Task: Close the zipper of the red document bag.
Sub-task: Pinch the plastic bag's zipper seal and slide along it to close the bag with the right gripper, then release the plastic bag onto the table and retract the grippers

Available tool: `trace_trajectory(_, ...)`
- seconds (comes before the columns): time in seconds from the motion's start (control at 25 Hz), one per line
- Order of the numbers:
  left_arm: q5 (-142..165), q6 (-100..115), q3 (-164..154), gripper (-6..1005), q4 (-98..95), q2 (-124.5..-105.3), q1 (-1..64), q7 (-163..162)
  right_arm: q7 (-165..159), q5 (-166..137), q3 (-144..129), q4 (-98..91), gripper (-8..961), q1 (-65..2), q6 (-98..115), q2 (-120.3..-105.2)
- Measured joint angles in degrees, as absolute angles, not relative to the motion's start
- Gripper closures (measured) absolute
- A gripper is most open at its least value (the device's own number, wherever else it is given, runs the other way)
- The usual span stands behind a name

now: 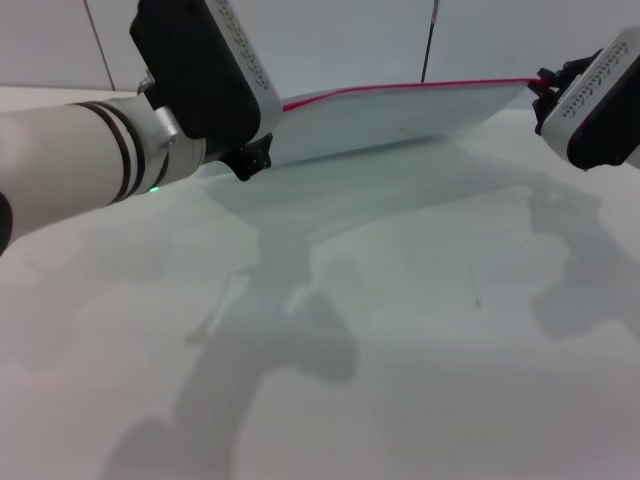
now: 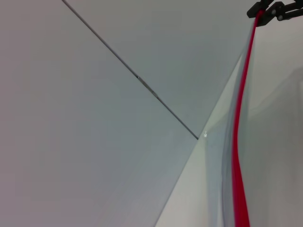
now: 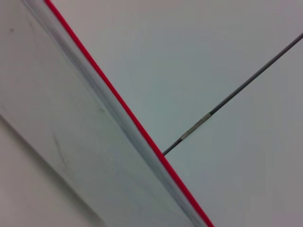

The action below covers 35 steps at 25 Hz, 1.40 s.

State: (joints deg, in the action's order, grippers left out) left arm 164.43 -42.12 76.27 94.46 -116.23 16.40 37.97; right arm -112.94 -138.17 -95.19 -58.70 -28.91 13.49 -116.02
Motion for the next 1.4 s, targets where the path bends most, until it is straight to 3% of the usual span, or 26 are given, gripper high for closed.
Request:
trace_trajectory(0.24,164.5,-39.9,76.7,838,93.3,-116.22,17.0,38.0,-113.1,-139.0,-94.7,-58.2,857,-29.0,13.8,-116.05)
trace_trajectory(0.64,164.5,-31.0,75.1,833,89.9,-116.42,17.1,38.4,-113.4,-138.9,-94.3,-57.5,749,-29.5,13.5,-116.25)
trace_trajectory(0.88,164.4,-29.7,75.0,579,89.8,-116.45,17.0,38.0,-113.5,-138.6,-93.0,-57.6,520,-29.2,13.0,-116.28)
trace_trajectory(1.2,164.1,-24.7,75.2,273,88.6,-116.46,16.4,35.4,-116.7,-135.1,-96.5,-58.8,524,-26.1,4.0,-116.61)
trace_trajectory(1.4,163.7,-13.4,75.4,279,86.0,-116.45,13.8,30.7,-117.3,-127.5,-102.8,-59.5,527,-23.7,-6.8,-116.62)
